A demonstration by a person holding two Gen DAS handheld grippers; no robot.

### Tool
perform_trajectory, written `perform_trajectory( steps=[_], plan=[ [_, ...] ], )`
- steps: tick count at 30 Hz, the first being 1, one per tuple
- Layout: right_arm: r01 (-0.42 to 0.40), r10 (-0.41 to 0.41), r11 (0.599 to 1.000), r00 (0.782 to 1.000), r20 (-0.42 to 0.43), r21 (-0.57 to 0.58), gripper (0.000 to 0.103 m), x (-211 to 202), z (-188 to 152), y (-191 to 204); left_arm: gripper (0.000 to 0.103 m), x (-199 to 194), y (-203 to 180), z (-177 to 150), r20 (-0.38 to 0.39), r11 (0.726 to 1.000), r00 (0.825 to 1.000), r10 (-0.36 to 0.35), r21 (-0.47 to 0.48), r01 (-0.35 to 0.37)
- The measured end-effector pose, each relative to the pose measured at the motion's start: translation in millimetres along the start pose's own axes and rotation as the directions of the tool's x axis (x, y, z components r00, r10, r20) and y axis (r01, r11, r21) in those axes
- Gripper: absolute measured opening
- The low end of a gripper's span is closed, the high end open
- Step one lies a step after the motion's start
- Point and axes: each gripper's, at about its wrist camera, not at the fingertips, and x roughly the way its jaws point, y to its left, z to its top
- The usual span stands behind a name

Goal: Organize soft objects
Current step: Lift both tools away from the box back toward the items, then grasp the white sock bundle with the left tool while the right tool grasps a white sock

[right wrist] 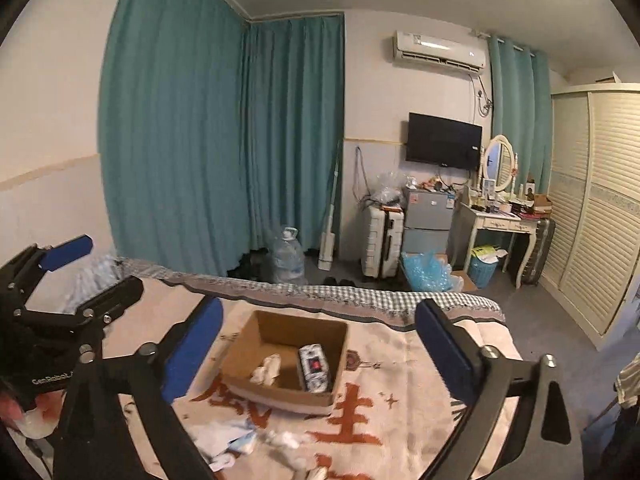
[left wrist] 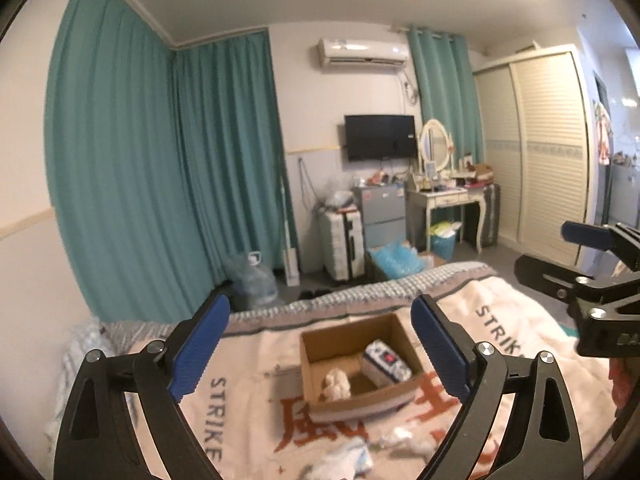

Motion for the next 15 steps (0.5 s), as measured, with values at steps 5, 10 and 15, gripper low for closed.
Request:
perform_trajectory(
  steps=[5,10,15],
  plan=[
    [-0.066,0.064,0.998,0.996,-0.068,-0.022,0.103,-25,-29,20,0.094,-14,2,-42,-0.022,0.999,0.999,0.045,0.001,-0.045],
    [-0.079,0.074,0.996,0.991,-0.114,-0.038,0.103,-18,-82,26,0.094,2,-3,-97,-0.125,0.997,0.989,0.079,0.032,-0.075],
    [-0.066,0.055,0.996,0.982,-0.179,-0.055,0.103,20,-134,28,0.094,40,-5,-151,-0.253,0.999,0.967,0.023,-0.018,-0.028]
  ],
)
